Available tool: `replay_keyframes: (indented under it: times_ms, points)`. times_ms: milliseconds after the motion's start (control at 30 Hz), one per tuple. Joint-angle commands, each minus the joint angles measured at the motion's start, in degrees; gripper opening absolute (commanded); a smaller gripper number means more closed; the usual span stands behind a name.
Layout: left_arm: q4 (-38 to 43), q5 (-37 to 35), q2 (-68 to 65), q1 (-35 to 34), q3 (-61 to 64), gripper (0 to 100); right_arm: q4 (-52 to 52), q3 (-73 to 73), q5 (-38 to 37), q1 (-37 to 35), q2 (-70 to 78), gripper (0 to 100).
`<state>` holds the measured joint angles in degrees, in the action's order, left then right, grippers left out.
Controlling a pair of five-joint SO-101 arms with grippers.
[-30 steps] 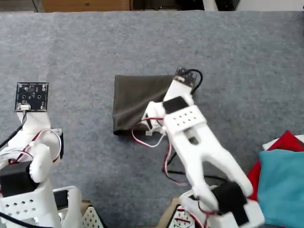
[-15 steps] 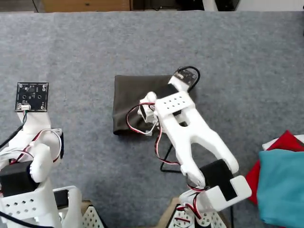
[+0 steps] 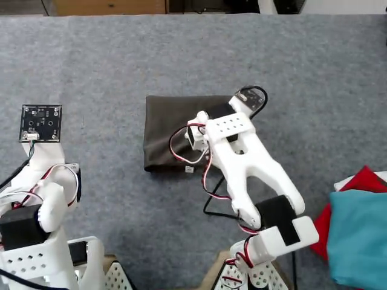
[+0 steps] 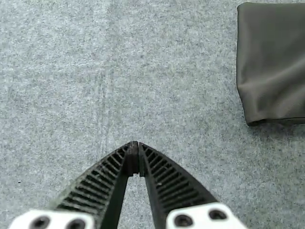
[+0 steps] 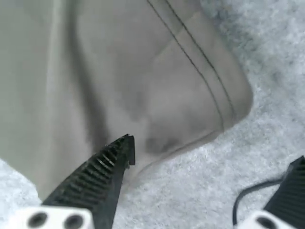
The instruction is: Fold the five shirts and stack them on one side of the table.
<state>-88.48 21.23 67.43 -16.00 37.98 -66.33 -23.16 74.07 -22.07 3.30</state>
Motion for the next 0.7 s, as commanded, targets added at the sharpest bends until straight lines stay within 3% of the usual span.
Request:
replay_keyframes:
  times_ms: [0,367,667]
  points:
    - [0.7,0.2,0.2,-0.3,0.1,2,4.0,2.3,1.0,0.5,0.1,46.6]
    - [0.7,0.4,0.2,-0.5,0.1,2,14.2,-3.6,2.5,1.9,10.2,46.6]
    - [-3.0,0.4,0.2,-0.2,-1.8,2,12.8,-1.4,3.1,4.6,12.6,46.5]
